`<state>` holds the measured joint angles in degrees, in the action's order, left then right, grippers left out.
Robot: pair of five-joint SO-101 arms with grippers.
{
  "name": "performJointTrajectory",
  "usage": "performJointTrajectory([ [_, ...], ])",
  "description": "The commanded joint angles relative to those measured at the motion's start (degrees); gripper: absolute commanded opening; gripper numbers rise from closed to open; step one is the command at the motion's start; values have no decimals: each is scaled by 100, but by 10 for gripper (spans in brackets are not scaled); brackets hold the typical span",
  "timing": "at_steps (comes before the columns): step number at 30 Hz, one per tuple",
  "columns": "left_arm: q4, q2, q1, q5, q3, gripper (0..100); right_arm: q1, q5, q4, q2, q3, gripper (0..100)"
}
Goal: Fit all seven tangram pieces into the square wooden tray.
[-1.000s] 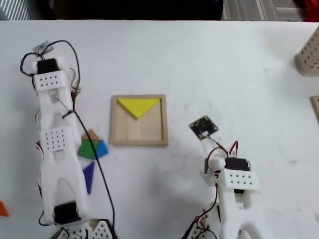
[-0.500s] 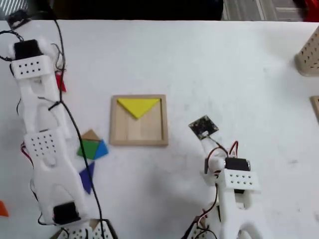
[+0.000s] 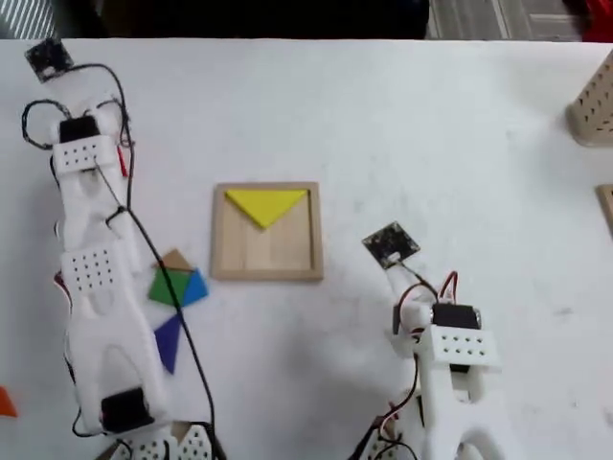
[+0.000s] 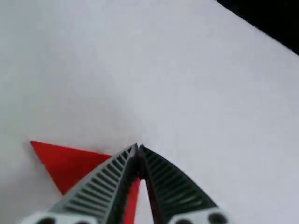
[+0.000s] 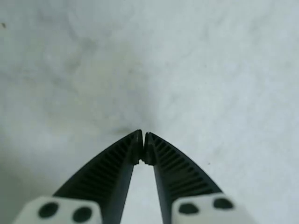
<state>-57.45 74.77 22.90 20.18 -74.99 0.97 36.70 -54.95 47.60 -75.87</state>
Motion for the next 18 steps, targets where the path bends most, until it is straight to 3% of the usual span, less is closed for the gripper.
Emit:
performJointTrajectory([
  [1, 255, 295, 207, -53, -53, 20, -48, 70, -40, 31, 26, 18],
  [6, -712, 382, 171, -826, -62, 20, -48, 70, -40, 31, 26, 18],
  [18, -4185, -558, 22, -862, -62, 20, -48, 70, -40, 31, 26, 18],
])
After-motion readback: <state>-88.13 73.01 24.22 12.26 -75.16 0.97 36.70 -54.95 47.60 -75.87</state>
